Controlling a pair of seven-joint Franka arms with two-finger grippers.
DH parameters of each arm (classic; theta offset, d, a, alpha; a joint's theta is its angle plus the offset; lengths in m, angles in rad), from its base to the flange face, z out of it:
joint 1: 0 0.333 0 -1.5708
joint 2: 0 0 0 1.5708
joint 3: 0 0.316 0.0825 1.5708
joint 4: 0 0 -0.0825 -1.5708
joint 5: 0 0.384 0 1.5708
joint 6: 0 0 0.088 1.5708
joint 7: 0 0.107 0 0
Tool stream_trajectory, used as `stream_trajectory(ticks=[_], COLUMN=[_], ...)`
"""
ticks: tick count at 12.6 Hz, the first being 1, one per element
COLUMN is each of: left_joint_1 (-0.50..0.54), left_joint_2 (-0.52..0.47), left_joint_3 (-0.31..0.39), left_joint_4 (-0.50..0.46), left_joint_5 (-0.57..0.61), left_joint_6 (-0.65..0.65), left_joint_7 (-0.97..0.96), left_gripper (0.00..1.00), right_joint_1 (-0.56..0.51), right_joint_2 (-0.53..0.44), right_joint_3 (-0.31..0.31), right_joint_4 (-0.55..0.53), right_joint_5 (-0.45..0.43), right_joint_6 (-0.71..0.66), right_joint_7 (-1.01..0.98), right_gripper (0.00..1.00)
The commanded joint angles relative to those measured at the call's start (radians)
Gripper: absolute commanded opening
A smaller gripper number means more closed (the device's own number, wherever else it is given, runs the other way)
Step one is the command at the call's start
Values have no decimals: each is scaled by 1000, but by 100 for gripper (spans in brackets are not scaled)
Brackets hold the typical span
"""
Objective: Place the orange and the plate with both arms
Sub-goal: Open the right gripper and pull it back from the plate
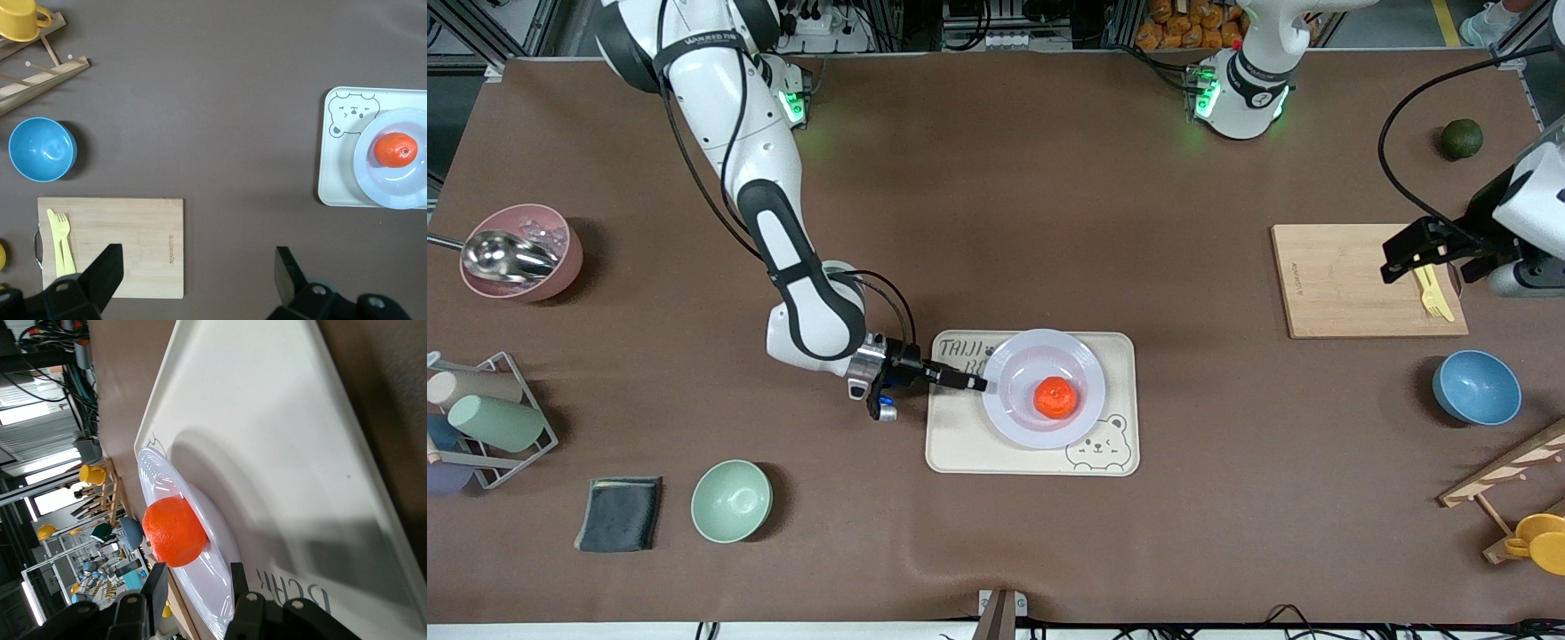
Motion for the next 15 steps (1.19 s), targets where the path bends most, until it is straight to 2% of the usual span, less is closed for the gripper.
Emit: stream_trajectory(ticks=[1, 2, 3, 4, 10, 15], left_joint_1=[3, 3, 3, 3, 0, 0], left_joint_2=[-46, -54, -60, -62, -57, -57], left_joint_3=[4, 4, 4, 4, 4, 2], left_joint_4=[-39, -40, -40, -40, -39, -37], left_joint_5=[-9, -9, -9, -9, -9, -9], left_joint_6=[-4, -12, -17, -17, -17, -15], left_joint_7=[19, 19, 19, 19, 19, 19], left_gripper=[100, 100, 100, 100, 100, 100], right_joint_1=[-40, -43, -66, -104, -270, -399], right_joint_2=[-18, -30, -32, -32, -47, -79], right_joint_3=[11, 9, 9, 11, 9, 9], right_joint_4=[51, 77, 105, 122, 162, 208], right_joint_5=[-191, -287, -375, -420, -570, -774], right_joint_6=[-24, -65, -104, -143, -398, -577], right_joint_7=[252, 347, 401, 426, 428, 432], right_gripper=[55, 64, 65, 68, 81, 100])
